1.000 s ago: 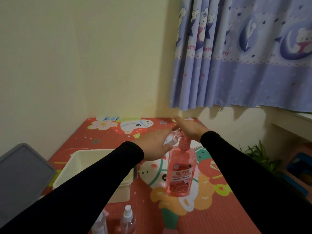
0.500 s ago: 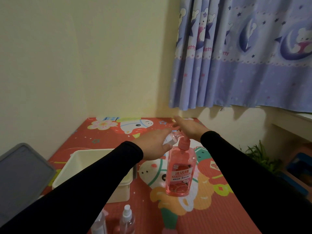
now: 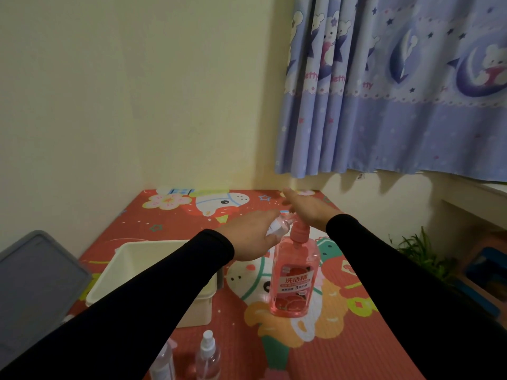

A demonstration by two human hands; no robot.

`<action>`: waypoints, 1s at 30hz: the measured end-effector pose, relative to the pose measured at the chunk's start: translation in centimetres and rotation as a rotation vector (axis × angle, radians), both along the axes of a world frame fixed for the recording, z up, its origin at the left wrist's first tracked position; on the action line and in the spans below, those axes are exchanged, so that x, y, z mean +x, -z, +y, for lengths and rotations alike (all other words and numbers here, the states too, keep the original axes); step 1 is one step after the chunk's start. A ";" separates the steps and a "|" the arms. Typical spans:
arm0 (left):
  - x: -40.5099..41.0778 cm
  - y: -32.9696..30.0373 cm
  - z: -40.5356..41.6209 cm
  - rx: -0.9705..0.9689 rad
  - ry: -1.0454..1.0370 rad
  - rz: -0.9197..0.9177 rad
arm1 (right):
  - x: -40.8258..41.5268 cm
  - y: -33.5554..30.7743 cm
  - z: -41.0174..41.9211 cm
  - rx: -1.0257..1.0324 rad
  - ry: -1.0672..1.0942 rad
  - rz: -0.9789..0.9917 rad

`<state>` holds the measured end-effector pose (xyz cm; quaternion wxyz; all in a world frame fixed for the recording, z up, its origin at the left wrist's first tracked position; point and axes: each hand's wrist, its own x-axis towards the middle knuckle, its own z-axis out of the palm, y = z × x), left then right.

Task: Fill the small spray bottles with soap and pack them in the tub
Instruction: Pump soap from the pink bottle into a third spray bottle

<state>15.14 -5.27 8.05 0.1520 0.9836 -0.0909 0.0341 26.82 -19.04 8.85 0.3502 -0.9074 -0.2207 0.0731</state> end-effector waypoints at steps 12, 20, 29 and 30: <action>0.2 1.0 0.1 -0.012 0.011 0.003 | 0.2 1.1 0.2 -0.079 0.005 0.015; 0.4 0.2 0.3 -0.026 0.002 -0.033 | 0.5 -0.1 0.2 0.049 0.008 -0.002; 0.5 1.0 0.2 -0.018 0.010 0.013 | 0.2 1.1 0.3 -0.013 0.025 0.033; 0.5 0.9 0.3 -0.022 0.007 0.012 | 0.2 0.9 0.3 0.005 0.018 0.044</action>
